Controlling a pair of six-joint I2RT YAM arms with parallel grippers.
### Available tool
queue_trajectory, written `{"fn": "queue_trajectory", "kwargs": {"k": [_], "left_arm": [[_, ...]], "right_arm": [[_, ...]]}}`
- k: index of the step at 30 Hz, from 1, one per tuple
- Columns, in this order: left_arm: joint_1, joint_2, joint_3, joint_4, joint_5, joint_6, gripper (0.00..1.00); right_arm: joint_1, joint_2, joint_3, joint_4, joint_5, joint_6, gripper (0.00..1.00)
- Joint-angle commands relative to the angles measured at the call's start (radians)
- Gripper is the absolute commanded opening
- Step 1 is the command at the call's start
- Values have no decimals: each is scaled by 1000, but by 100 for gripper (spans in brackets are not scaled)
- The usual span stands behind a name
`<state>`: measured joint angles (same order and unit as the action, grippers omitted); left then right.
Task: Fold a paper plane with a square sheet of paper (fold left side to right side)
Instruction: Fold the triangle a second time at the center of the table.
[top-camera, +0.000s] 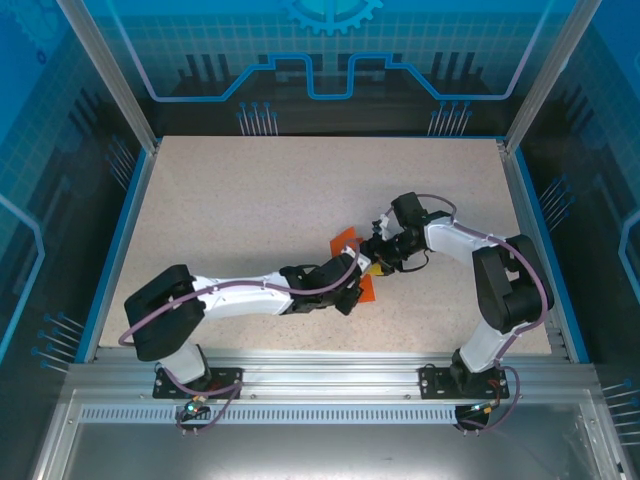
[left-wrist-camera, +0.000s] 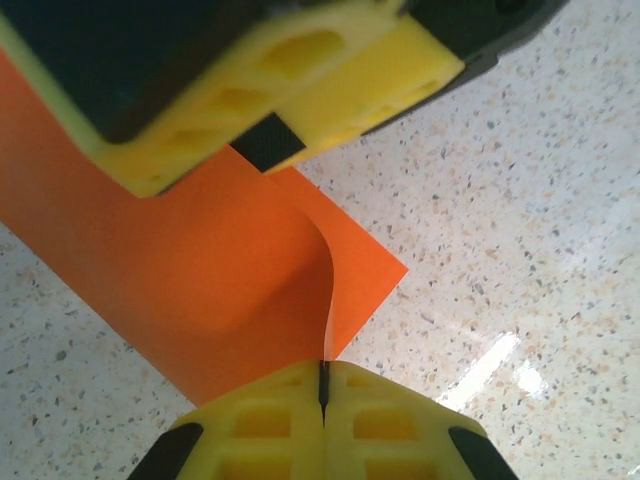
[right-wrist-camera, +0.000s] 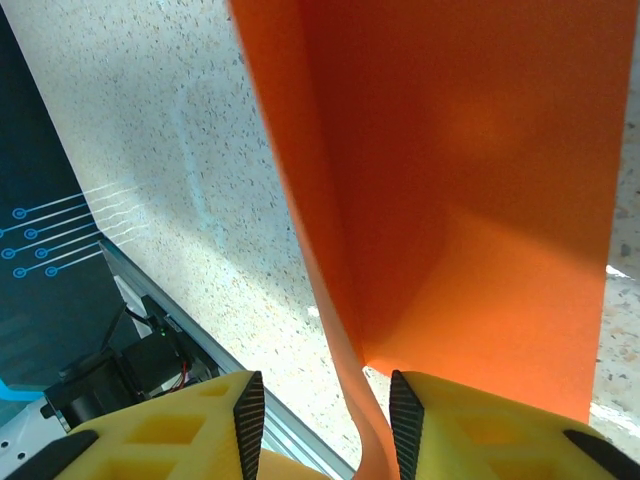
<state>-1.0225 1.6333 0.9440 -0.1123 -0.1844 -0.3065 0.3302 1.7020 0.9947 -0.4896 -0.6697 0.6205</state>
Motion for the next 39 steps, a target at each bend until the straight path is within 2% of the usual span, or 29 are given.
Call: {"fn": "queue_trajectory", "kwargs": {"k": [1,4,12,16,18,25,28,34,39], "left_arm": [[14,-43,-31,72,70,-25,0],[32,-53,-50,82,86,-32,0],[78,-74,-103,140,163,-58,0],[105,-92,-136,175,184,-76,0],[117,-99,-148,179,191,-79,0],[165,-116,-169,165,198,-90,0],[181,-114,-169,156,195,-94,0],[198,-86,-156,140,201,-91,0],[216,-61,-144,127,198,-86,0]], "right_arm": [[-7,-7,27,-30,-6,-16,41],[-14,-29,20,-24,6,-13,45],[-59,-150,-7,10,-13,-33,69],[-73,-163,-14,-45,17,-74,69],[-76,-176,-37,-43,38,-83,65],[-77,-218,-156,-15,81,-95,33],[-67,-201,-207,18,77,-81,24],[-2,-120,-231,52,134,-63,19],[35,-67,-222,56,185,-57,18]]}}
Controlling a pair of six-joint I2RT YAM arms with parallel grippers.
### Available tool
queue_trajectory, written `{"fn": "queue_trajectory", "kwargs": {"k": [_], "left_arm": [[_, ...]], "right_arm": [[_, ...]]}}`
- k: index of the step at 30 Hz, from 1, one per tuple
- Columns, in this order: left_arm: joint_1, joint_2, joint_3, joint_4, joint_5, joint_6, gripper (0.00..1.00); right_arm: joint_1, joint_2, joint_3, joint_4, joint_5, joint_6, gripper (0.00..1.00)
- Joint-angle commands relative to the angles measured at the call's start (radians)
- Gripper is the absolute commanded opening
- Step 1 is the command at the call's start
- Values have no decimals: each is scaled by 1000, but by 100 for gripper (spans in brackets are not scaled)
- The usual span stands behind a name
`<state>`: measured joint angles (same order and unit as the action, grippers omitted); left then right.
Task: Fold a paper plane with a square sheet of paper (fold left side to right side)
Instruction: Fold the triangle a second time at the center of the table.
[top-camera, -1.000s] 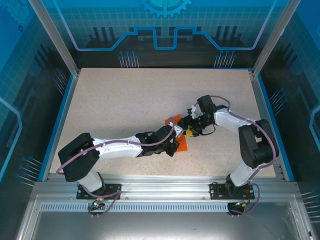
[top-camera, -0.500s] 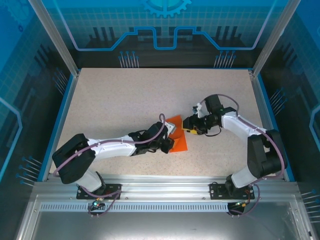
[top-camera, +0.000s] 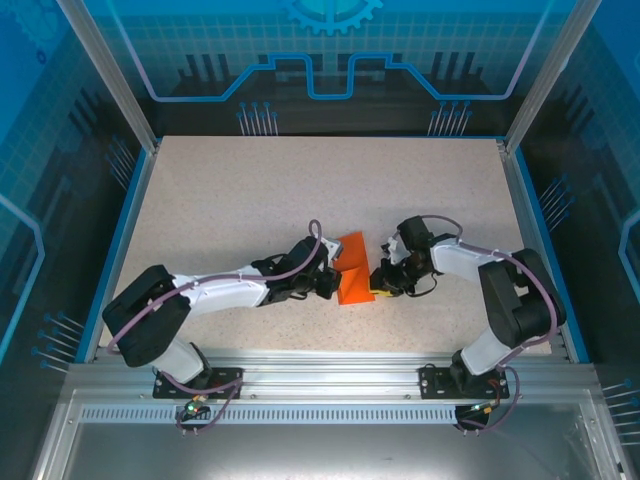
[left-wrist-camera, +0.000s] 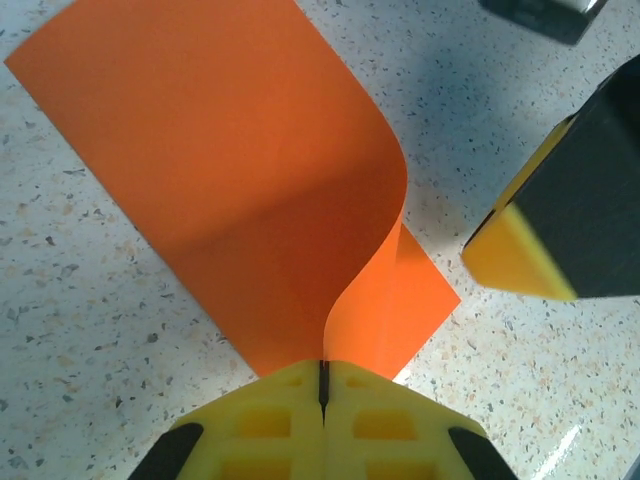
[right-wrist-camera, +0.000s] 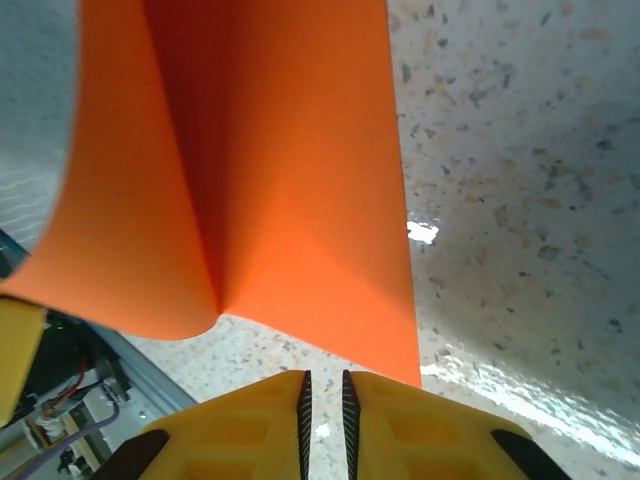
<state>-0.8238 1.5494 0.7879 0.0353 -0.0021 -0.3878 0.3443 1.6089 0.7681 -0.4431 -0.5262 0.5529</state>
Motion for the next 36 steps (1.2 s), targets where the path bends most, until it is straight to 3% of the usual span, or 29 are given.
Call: {"fn": "queue_trajectory", "kwargs": {"k": [1,11,36], "left_arm": [[21,28,14,-23,15,-5,0],[44,92,39,-23,14,0,0],[73,214,128,-33,39,42,0]], "right_arm": [[26,36,5,8,50,10,18],[42,77,7,-20,102,-8,18],[44,95,15,-34,97,-30,18]]}}
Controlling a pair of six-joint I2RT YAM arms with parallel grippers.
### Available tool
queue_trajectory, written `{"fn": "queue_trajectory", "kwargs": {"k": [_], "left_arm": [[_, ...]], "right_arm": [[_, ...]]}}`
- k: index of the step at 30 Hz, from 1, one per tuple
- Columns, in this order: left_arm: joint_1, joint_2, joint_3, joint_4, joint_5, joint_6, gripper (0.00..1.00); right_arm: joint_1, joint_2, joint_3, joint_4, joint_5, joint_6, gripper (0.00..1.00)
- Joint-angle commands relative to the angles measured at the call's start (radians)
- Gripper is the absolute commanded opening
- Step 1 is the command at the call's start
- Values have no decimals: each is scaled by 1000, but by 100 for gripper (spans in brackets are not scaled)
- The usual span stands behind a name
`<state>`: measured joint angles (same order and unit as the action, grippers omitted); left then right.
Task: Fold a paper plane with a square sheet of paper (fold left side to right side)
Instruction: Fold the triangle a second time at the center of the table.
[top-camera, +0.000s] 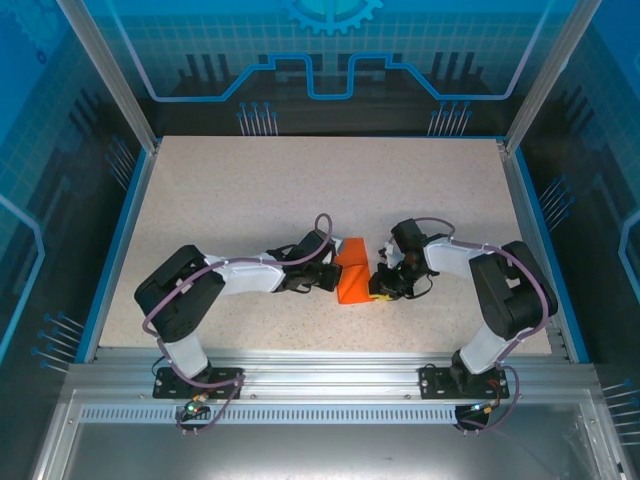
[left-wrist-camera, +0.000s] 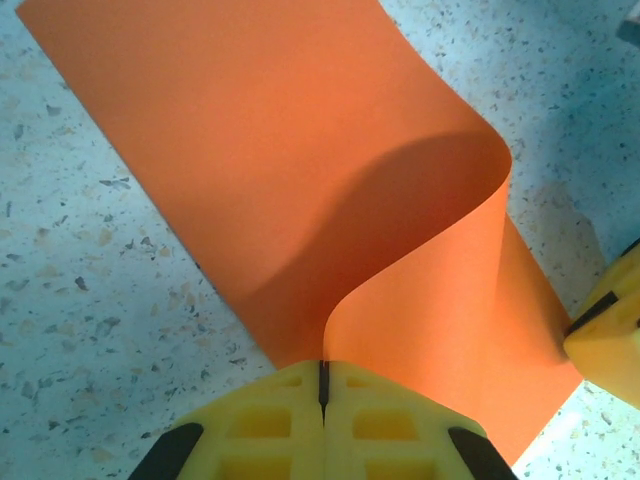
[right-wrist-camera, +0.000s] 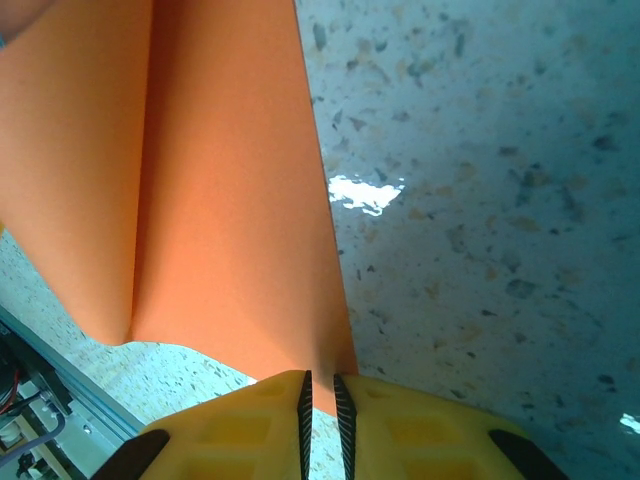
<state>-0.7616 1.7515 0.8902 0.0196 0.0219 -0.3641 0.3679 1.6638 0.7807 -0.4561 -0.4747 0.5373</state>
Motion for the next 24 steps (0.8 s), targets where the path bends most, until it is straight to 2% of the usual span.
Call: {"fn": "queue_trajectory", "kwargs": {"k": [1,24], "left_arm": [[11,11,26,-18,14,18,0],[16,43,21,-20,-5,14,0]], "right_arm": [[20,40,3,-21,46,-15,18],[21,51,15,-33,45,-23,19]]}}
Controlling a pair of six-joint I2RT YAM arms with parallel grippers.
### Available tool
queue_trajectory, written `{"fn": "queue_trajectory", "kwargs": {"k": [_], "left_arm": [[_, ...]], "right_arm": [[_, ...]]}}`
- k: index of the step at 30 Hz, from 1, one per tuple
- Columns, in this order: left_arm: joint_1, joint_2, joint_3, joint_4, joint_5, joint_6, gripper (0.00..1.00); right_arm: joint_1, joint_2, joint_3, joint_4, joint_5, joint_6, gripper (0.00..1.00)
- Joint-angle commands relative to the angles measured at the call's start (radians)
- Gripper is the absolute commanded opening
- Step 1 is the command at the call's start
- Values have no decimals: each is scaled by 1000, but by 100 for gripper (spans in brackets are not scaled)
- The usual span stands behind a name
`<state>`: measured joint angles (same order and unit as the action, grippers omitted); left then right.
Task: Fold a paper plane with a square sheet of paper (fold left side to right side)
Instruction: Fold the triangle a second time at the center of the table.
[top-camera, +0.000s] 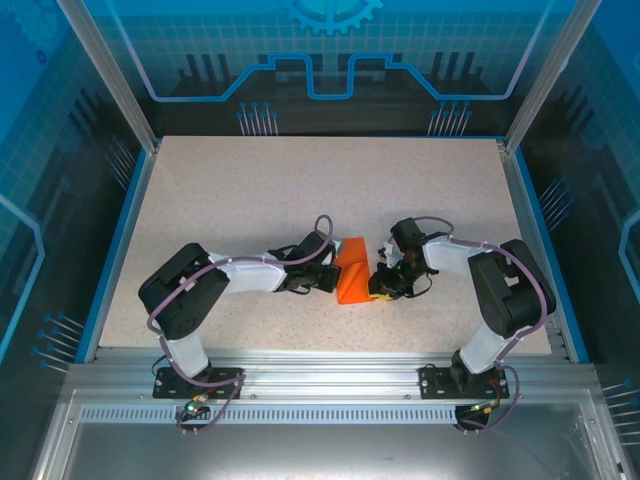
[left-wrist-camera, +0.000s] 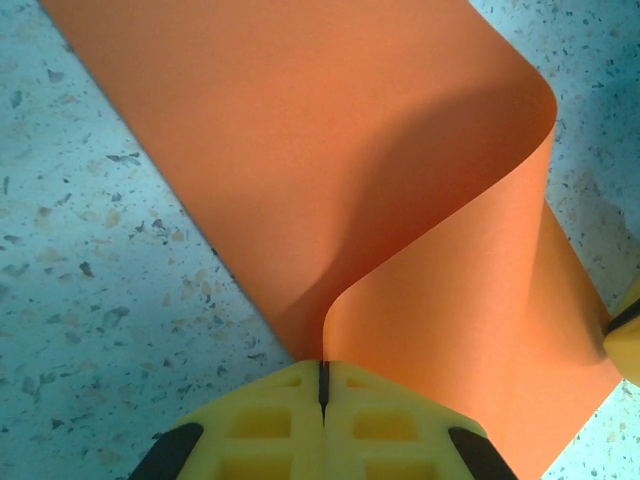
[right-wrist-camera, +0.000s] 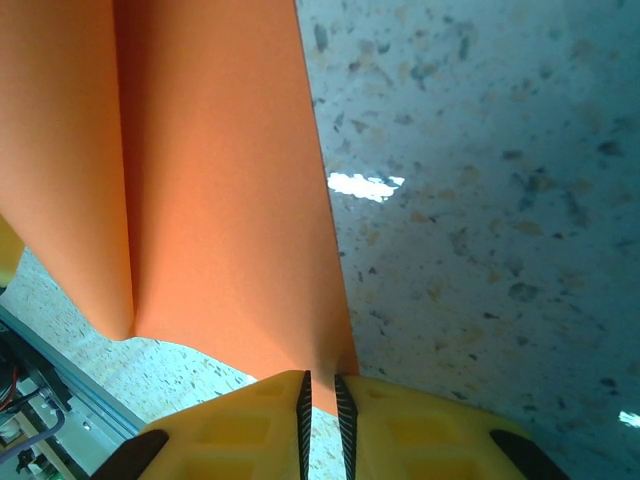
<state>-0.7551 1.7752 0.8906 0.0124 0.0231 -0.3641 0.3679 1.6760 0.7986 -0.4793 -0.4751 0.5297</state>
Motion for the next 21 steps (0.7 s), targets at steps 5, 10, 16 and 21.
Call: {"fn": "queue_trajectory", "kwargs": {"k": [5,10,16,21], "left_arm": [[11,26,18,-6,1,12,0],[11,32,21,-4,5,11,0],[10,30,18,-5,3,11,0],[11,32,21,-6,5,10,0]], "right_arm": [[19,18,2,-3,24,-23,19],[8,-49,27,-3,-12,-20,19],[3,-97,59,48,-55,36,19],[10,-75,73,172,-96,126,19]]}}
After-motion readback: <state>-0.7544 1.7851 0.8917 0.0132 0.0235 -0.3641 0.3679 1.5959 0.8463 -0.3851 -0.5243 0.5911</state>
